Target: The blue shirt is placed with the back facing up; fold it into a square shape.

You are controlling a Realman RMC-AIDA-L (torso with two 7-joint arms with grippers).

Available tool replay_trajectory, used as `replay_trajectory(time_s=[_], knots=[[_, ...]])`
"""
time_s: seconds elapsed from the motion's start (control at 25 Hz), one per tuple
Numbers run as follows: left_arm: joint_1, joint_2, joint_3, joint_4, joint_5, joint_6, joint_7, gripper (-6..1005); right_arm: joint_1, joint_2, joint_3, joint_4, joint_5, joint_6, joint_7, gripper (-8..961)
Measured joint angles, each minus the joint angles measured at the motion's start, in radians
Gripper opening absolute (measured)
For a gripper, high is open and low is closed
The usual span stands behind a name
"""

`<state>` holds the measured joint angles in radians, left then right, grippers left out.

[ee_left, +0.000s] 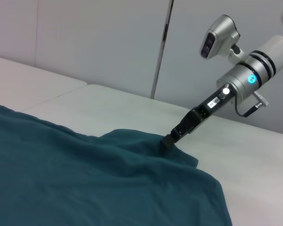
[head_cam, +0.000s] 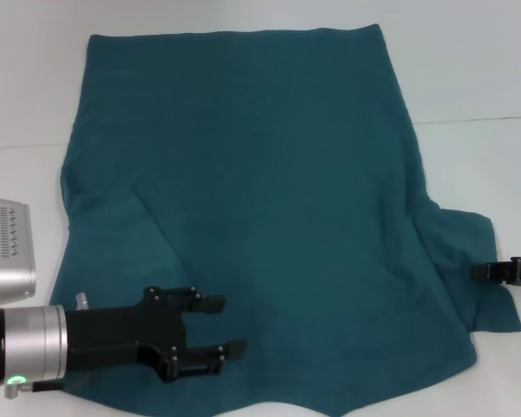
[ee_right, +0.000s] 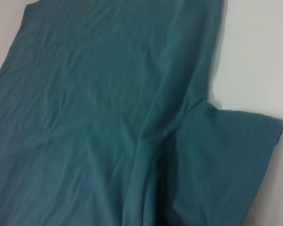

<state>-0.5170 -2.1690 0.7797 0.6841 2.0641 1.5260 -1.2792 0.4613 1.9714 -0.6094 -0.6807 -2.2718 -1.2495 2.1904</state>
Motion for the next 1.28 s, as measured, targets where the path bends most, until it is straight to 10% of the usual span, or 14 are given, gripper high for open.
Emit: replay_trajectory(time_s=[0.4, 1.28], knots=[[-0.005, 0.0, 0.001, 0.0, 0.0, -0.002, 0.0, 705, -0.005, 0.007, 0.027, -0.002, 0.006, 0.015, -0.015, 78], [-0.004, 0.0, -0.003, -0.001, -0.018, -0.004, 0.0, 704, 0.047, 0.059, 0.167, 0.02, 0.019, 0.203, -0.212, 9]])
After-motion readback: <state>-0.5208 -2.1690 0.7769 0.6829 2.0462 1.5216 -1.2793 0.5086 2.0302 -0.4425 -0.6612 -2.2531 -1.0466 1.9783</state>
